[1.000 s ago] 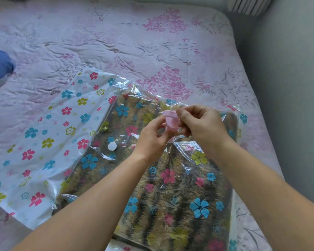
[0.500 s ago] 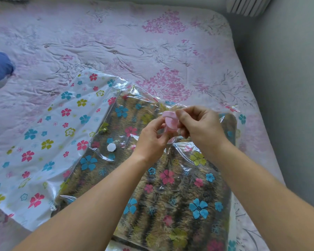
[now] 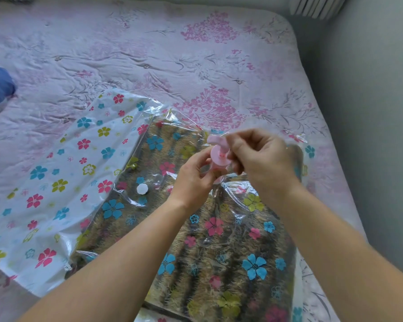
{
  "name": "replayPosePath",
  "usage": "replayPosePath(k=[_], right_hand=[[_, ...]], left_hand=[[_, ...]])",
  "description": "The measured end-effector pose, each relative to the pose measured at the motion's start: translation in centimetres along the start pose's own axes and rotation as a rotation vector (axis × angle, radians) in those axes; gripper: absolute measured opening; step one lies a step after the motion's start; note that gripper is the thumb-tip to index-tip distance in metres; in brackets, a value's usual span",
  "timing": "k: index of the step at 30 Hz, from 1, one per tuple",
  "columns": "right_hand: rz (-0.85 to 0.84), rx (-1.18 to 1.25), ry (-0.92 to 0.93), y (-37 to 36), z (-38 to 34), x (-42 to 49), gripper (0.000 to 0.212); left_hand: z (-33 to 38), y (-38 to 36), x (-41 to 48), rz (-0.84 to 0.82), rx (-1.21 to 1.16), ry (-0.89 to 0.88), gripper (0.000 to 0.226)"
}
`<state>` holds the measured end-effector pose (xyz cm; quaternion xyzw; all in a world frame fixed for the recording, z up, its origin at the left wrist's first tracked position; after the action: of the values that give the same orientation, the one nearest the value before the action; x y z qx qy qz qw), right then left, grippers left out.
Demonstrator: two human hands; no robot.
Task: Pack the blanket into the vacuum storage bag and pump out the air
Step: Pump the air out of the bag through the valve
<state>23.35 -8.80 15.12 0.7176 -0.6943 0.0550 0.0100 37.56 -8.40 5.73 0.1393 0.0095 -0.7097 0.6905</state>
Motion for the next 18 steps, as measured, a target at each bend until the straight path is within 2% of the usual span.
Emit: replayPosePath(k=[2,4,6,10,12,14,18], right_hand=[[0.004,-0.05,-0.109,0.0,1.8,-0.3,0.017],[-0.012,-0.07,-0.106,0.1,1.3,0.0,0.016],[-0.036,-0.045,0.001,0.2,-1.2,0.5,0.017],[-0.074,0.199,0.278,0.9,-7.7,2.0,0.015],[-0.085,0.269,0.316,1.1,-8.2,2.3,0.014],[-0.071,0.175,0.247,0.7,-5.8,1.8,0.014],[-0.042,-0.092,-0.066,0.0,1.1,0.4,0.014]], left_hand=[[-0.2,0.1,-0.1,-0.003,0.018,0.007,0.029],[-0.2,0.1,-0.1,0.001,0.021,0.01,0.03],[0.0,0.0,0.0,-0.007,-0.004,-0.001,0.038],[0.0,-0.1,0.3,-0.028,-0.004,0.011,0.044],[0.0,-0.1,0.3,-0.028,-0.005,0.014,0.043],[0.1,-0.2,0.2,-0.02,-0.014,0.013,0.042],[0.1,0.1,0.1,-0.007,-0.012,0.014,0.031]])
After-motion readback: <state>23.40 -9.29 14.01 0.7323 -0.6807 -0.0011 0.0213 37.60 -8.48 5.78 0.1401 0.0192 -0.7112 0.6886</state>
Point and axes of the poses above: each hand's wrist, its own x-axis towards the middle knuckle, its own y-axis out of the back of the hand, z = x × y, the point moved 4 cm from there along x, towards the middle knuckle, and after that the axes turned 10 degrees about y, right-handed, at the moved point
